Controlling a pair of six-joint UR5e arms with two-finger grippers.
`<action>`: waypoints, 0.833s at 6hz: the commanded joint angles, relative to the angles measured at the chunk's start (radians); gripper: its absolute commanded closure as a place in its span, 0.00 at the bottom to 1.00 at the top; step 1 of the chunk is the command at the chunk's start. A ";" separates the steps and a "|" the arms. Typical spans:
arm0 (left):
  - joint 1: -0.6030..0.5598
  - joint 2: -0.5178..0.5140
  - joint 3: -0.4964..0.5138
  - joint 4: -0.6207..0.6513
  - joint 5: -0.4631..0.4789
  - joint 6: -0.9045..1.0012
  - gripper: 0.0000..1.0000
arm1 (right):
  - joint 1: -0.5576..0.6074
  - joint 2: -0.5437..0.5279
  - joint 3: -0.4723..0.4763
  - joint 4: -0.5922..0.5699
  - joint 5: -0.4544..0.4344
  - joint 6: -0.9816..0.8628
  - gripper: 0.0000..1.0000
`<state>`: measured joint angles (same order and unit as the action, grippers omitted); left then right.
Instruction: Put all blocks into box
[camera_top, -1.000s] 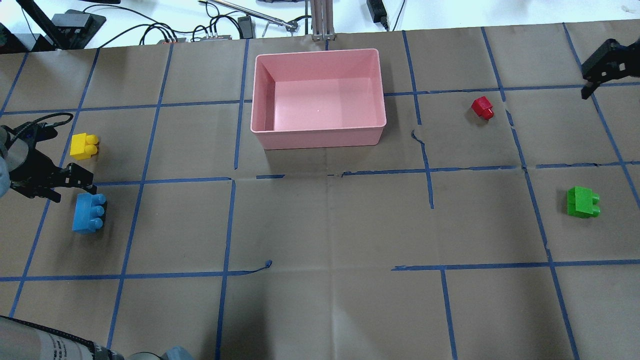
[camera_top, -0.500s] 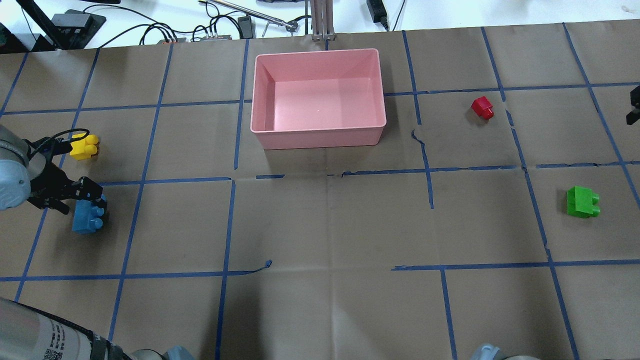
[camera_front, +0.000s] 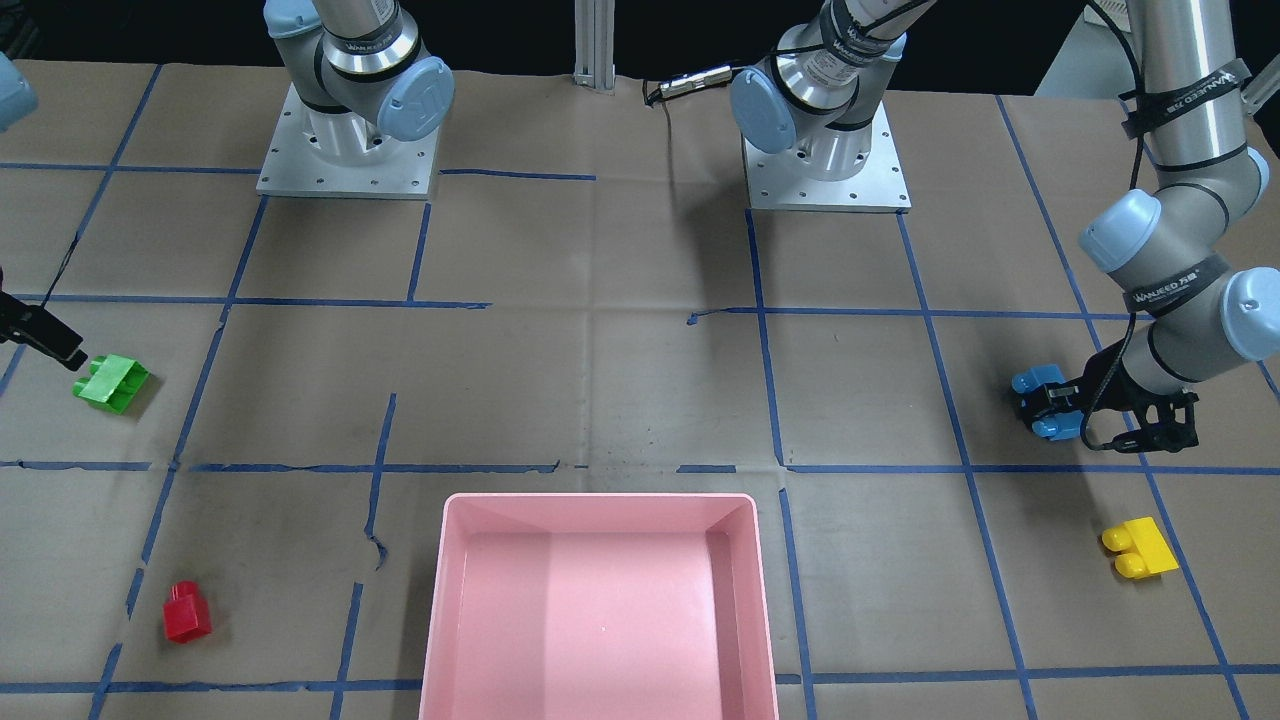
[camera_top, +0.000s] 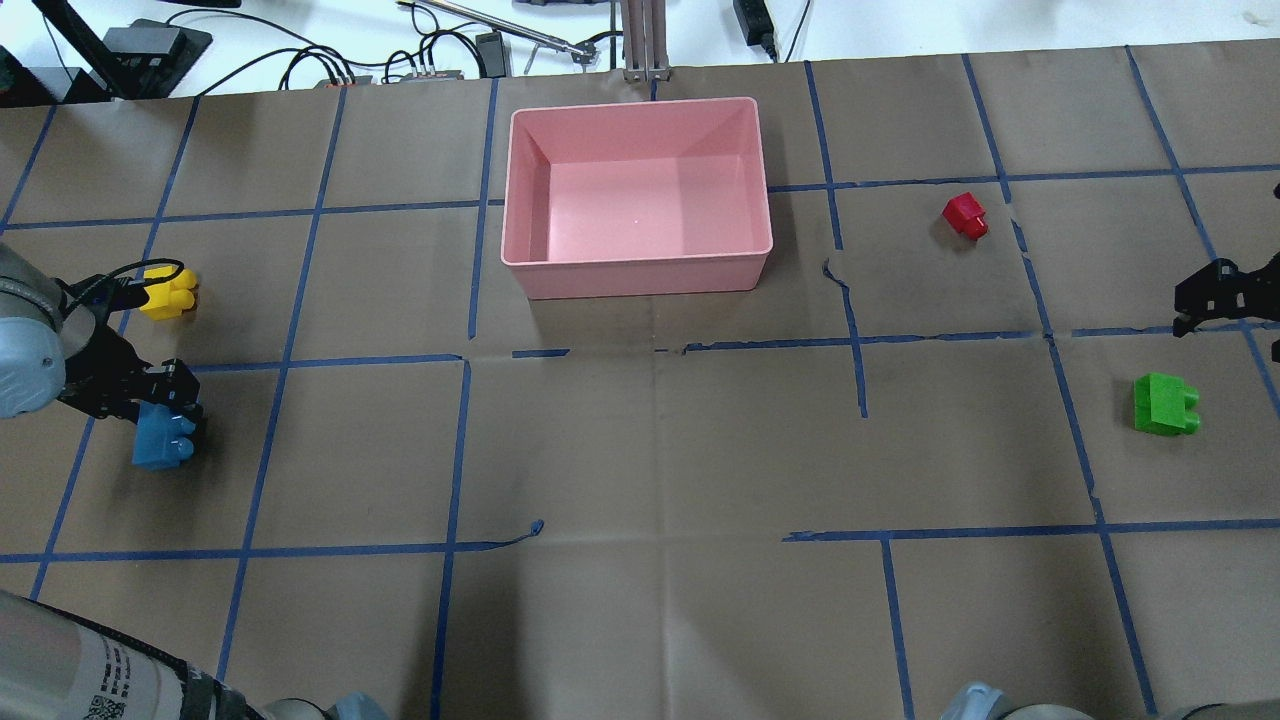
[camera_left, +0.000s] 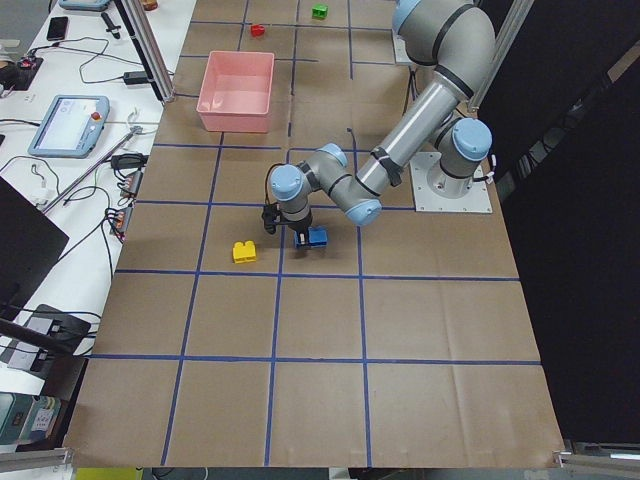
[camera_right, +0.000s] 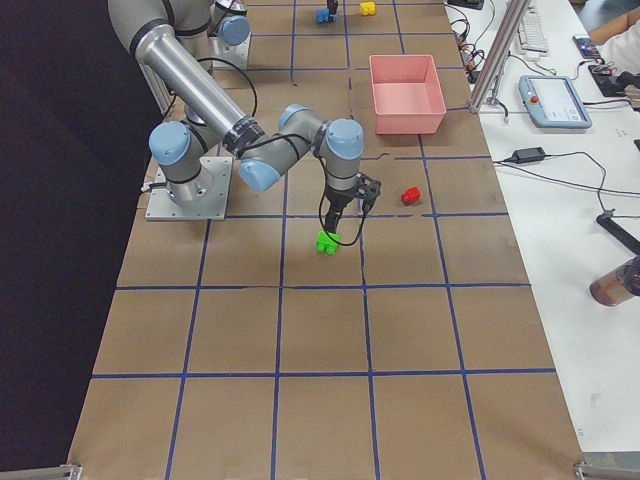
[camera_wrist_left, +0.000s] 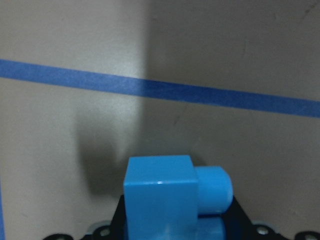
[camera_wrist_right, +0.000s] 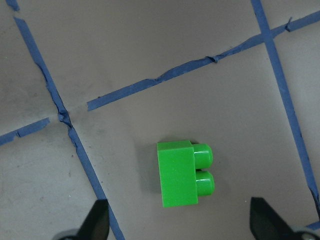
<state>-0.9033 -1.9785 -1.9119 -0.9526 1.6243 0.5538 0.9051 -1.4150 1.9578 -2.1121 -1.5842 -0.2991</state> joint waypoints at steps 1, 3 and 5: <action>-0.022 0.047 0.010 -0.005 -0.042 0.029 1.00 | 0.000 0.088 0.020 -0.054 -0.020 -0.003 0.01; -0.253 0.160 0.144 -0.133 -0.052 0.014 1.00 | 0.000 0.117 0.024 -0.063 -0.042 -0.024 0.01; -0.508 0.080 0.413 -0.275 -0.049 -0.011 1.00 | 0.000 0.148 0.038 -0.068 -0.072 -0.029 0.01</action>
<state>-1.2927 -1.8537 -1.6321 -1.1599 1.5754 0.5505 0.9050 -1.2784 1.9923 -2.1784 -1.6460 -0.3267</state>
